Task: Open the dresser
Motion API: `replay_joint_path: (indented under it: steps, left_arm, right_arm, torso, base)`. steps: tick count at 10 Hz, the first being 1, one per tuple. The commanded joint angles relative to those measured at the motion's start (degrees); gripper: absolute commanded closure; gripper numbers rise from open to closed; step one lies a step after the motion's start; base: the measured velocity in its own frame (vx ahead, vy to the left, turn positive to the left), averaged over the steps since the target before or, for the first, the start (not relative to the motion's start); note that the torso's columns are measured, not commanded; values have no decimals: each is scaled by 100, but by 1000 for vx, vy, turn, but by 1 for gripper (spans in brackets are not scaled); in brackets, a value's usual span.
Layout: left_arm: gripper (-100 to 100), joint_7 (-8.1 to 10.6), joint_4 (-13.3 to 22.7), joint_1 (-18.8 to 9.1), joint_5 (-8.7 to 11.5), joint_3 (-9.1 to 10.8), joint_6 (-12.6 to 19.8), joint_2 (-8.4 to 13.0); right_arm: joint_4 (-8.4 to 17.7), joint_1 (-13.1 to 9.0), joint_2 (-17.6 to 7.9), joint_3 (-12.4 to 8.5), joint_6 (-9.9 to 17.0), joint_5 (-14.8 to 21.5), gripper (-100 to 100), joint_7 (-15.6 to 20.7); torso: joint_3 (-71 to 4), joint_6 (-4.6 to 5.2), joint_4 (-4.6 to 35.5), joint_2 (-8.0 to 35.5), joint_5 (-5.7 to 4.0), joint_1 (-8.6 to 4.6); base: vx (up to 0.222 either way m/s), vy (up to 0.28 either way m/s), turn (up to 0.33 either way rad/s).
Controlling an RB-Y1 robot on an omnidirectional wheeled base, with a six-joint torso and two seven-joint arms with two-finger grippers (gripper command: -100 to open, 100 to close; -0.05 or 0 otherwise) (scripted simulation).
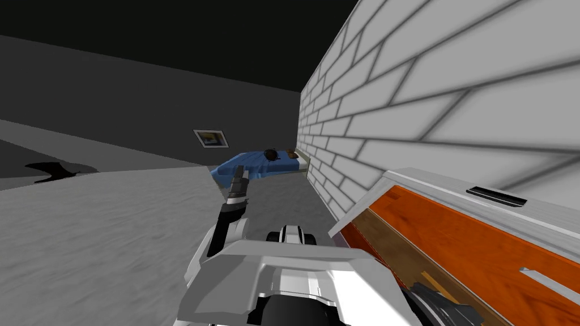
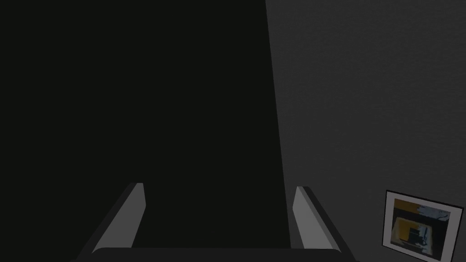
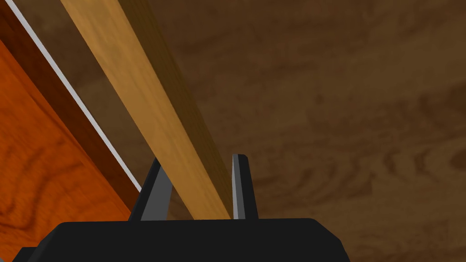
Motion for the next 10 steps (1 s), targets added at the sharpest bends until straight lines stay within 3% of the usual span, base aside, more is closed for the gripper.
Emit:
replay_joint_path:
  steps: [1, 3, 4, 6, 7, 8, 10]
  left_arm:
    - [0, 0, 0, -2, 0, -1, 0, 0]
    - [0, 0, 0, 1, 0, 0, 0, 0]
    - [0, 0, 0, 0, 0, 0, 0, 0]
    - [0, 0, 0, 2, 0, 1, 0, 0]
    - [0, 0, 0, -1, 0, 0, 0, 0]
    - [0, 0, 0, 2, 0, 0, 0, -1]
    - [0, 0, 0, -2, 0, -1, 0, 0]
  right_arm:
    - [-478, 210, 1, 17, -172, 326, 100, -24]
    - [-478, 210, 1, 17, -172, 558, 100, -24]
    - [-665, 462, 36, 26, -262, 772, 100, -118]
    - [-761, 462, 36, 26, -262, 1013, 100, -118]
    - [-914, 715, 71, 35, -352, 1223, 100, -212]
    - [-974, 715, 71, 35, -352, 1402, 100, -212]
    - [-1044, 715, 71, 35, -352, 1468, 100, -212]
  torso:
    - [4, -20, 9, 5, 13, 19]
    - [-30, 46, -28, -40, -7, 64]
    - [-19, 7, -14, -26, -8, 64]
    - [-27, 18, -22, -41, -18, 96]
    - [-10, 0, -12, -13, -15, 105]
    - [-15, 50, -25, -23, -17, 111]
    - [-7, 14, -11, 3, -5, 100]
  base:
    - [110, 9, -358]
    - [131, 8, -225]
    - [171, -12, -307]
    - [131, 26, -244]
    - [162, 56, -403]
    - [162, 65, -328]
    - [28, 22, 1]
